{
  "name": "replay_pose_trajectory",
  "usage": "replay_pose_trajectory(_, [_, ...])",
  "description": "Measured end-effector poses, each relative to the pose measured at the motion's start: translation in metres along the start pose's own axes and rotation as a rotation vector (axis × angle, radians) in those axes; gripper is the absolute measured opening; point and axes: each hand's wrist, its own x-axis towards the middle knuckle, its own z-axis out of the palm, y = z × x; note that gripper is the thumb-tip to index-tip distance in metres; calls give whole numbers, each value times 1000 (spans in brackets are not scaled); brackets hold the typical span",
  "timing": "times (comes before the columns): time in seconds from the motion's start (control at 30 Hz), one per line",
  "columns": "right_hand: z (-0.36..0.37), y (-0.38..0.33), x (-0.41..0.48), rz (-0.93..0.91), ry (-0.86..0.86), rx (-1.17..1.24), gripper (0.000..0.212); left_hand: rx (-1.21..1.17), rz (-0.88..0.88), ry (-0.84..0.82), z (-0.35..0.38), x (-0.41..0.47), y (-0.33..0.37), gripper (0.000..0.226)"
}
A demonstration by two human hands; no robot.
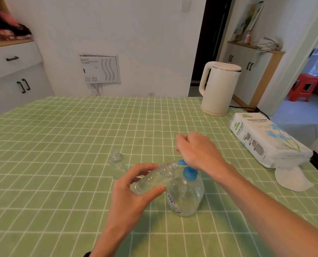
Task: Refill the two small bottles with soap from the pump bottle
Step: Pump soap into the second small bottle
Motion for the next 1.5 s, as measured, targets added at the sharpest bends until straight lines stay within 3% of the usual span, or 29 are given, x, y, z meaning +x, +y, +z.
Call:
replay_pose_trajectory(1.1, [9,9,2,66,-14,71,51,-20,-38,-3,1,-1,0,46])
replay_pose_trajectory(1.37, [-12,10,-5,52,-92,622,64,-27,-31,18,-2,0,3,44])
replay_pose_trajectory(1.5, [-2,27,-27,3,-64,634,71,-19,-17,26,-2,0,3,44])
